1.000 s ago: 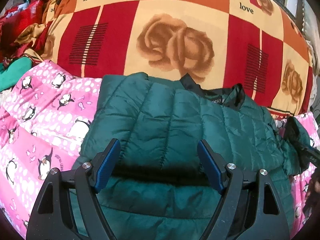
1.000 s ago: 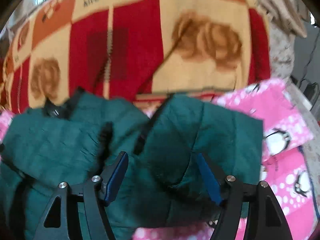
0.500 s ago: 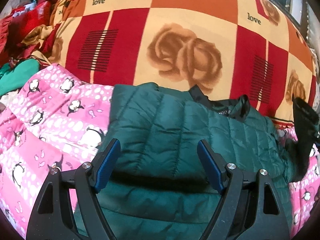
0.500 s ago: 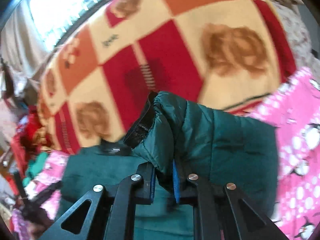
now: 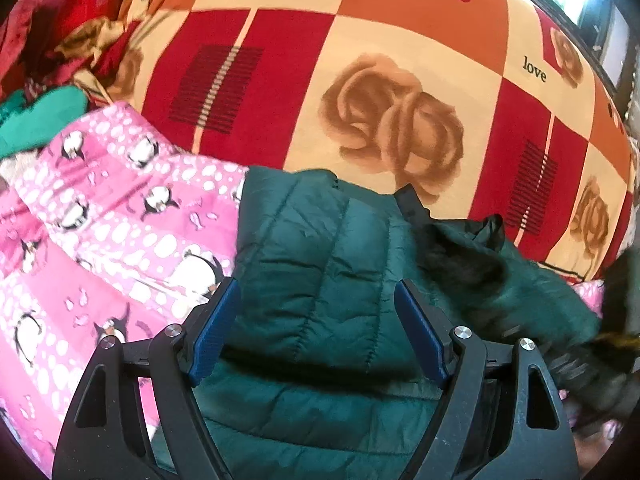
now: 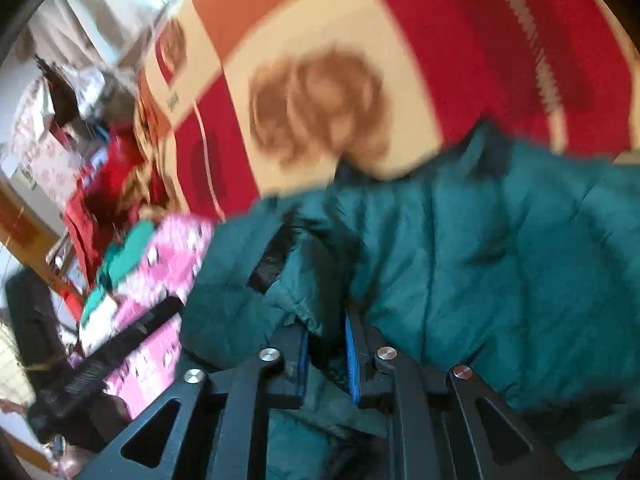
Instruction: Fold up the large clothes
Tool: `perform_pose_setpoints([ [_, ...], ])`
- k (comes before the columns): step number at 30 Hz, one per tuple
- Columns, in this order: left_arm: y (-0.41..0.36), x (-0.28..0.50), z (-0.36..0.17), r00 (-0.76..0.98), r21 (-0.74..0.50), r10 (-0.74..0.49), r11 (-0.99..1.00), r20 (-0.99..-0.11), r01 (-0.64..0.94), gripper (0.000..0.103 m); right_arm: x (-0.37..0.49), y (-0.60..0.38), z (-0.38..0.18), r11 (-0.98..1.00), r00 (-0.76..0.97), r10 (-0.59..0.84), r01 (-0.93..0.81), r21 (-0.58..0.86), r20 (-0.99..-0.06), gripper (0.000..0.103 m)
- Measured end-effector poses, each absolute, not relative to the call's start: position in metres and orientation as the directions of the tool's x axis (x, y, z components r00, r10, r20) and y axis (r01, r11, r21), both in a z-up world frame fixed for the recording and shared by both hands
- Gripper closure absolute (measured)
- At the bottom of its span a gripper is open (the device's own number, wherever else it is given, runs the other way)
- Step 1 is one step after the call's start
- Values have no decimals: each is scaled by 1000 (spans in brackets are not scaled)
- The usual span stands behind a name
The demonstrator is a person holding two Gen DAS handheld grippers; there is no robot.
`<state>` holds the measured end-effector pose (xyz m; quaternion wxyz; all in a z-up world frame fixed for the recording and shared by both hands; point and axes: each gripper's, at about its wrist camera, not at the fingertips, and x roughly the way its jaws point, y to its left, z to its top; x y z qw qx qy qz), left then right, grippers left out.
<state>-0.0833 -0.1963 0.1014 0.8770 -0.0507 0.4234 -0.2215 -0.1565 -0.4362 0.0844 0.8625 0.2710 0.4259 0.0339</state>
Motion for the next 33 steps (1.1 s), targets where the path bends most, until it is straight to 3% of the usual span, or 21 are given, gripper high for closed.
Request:
perform_pose_setpoints([
  [2, -196, -81, 98, 512, -334, -475, 876, -716, 347, 24, -159, -429, 82, 871, 633, 272, 159, 465, -725, 82],
  [4, -194, -81, 95, 483, -400, -526, 849, -700, 346, 23, -168, -427, 91, 888, 636, 275, 120, 444, -721, 64],
  [5, -195, -81, 94, 465, -438, -556, 830, -688, 345, 23, -175, -428, 98, 892, 638, 276, 109, 439, -719, 60],
  [14, -223, -103, 99, 401, -522, -668, 742, -627, 421, 18, -277, -478, 161, 951, 736, 49, 173, 258, -675, 58],
  [19, -257, -104, 91, 375, -482, -634, 766, -677, 425, 17, -327, -511, 167, 927, 771, -17, 251, 280, -636, 35],
  [22, -279, -100, 85, 388, -466, -604, 791, -697, 396, 18, -348, -533, 162, 899, 778, -53, 311, 309, -627, 35],
  [24, -291, -100, 82, 399, -464, -605, 791, -689, 398, 34, -355, -544, 156, 876, 777, -58, 341, 341, -627, 35],
  [25, -298, -98, 80, 393, -436, -583, 804, -711, 405, 69, -359, -550, 153, 865, 773, -63, 358, 352, -631, 35],
  [26, -305, -97, 80, 401, -390, -540, 830, -740, 399, 81, -360, -554, 151, 856, 766, -67, 373, 357, -639, 35],
  [33, -285, -101, 125, 564, -195, -467, 859, -681, 474, 88, -346, -563, 134, 792, 773, 7, 383, 475, -634, 35],
])
